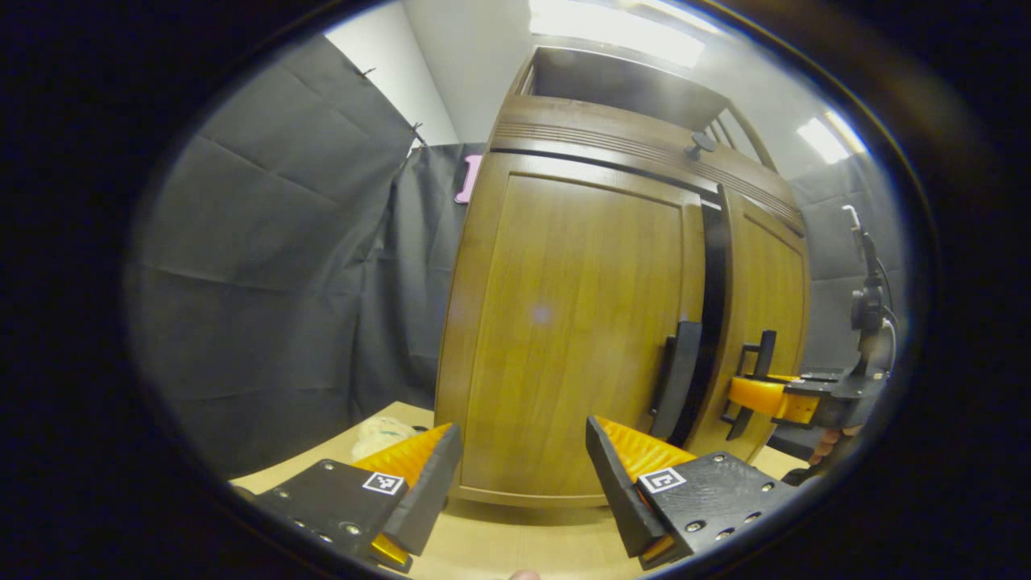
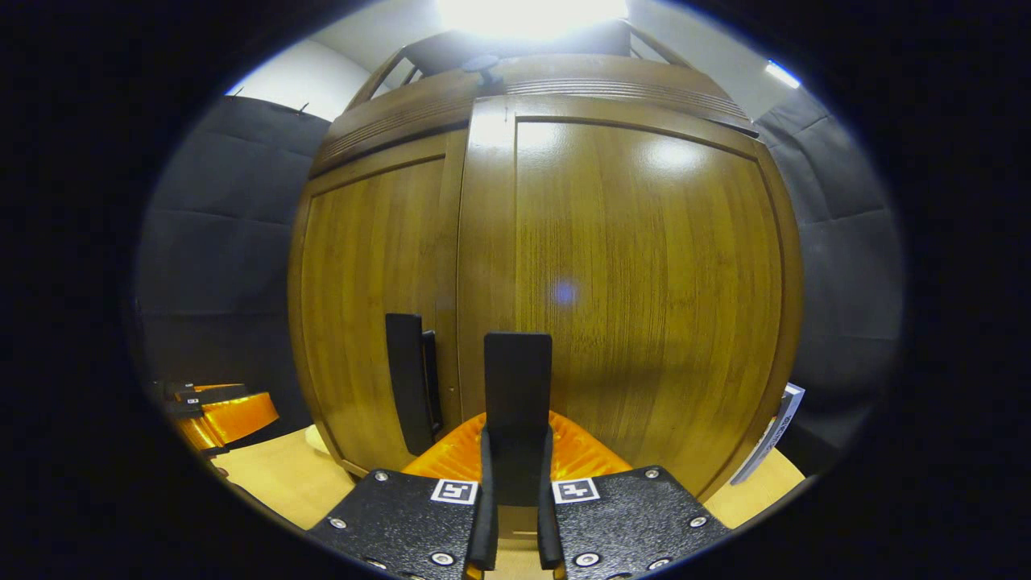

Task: Open the right door of the double-door shoe cabinet with the right hand, and open the left door with the left hand.

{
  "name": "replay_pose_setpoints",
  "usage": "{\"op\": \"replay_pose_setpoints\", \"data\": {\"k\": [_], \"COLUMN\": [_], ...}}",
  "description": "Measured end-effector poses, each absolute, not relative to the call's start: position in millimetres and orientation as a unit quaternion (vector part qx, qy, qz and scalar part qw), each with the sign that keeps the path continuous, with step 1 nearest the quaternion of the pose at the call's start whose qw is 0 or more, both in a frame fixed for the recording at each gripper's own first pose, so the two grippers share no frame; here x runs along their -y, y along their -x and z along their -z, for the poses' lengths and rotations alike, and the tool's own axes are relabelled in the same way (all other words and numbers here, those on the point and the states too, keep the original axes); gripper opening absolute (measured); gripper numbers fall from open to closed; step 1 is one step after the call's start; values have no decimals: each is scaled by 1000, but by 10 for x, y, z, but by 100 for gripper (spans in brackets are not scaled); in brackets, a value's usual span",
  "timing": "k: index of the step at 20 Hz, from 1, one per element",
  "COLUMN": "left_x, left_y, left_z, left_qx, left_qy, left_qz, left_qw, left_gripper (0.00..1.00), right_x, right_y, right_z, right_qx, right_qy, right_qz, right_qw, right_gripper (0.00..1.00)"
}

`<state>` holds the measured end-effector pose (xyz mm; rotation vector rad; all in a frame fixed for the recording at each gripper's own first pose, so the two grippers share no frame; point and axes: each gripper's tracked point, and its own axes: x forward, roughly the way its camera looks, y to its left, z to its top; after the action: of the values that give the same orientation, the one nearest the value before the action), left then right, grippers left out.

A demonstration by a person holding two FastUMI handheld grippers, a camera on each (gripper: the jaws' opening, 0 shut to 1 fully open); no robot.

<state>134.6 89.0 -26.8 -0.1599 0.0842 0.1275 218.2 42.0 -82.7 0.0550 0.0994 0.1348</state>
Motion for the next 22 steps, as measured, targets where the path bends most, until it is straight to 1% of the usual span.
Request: {"op": "replay_pose_setpoints", "data": {"k": [4,7,10,12,13,17,22], "left_x": [-867,-753,-791,-773,-765,-763,-779], "left_y": [-1366,-1367,-1353,-1324,-1323,-1325,-1331], "left_z": [283,389,398,403,412,396,355], "left_qx": [-43,-56,-64,-69,-66,-52,-34], "left_qy": [91,108,106,92,87,81,43], "left_qz": [-68,-59,-56,-65,-69,-60,-72], "left_qw": [993,991,991,991,992,994,996], "left_gripper": [83,84,84,84,89,89,89], "right_x": [-387,-312,-233,-164,-135,-6,210], "right_y": [-1927,-1745,-1539,-1430,-1382,-1208,-986], "right_z": [803,799,792,787,790,797,819], "right_qx": [-48,-46,-44,-42,-41,-36,-30], "right_qy": [-36,-48,-58,-64,-66,-66,-66], "right_qz": [-93,-106,-114,-116,-116,-113,-110], "right_qw": [994,992,991,990,990,991,991], "right_gripper": [20,20,20,19,19,20,20]}}
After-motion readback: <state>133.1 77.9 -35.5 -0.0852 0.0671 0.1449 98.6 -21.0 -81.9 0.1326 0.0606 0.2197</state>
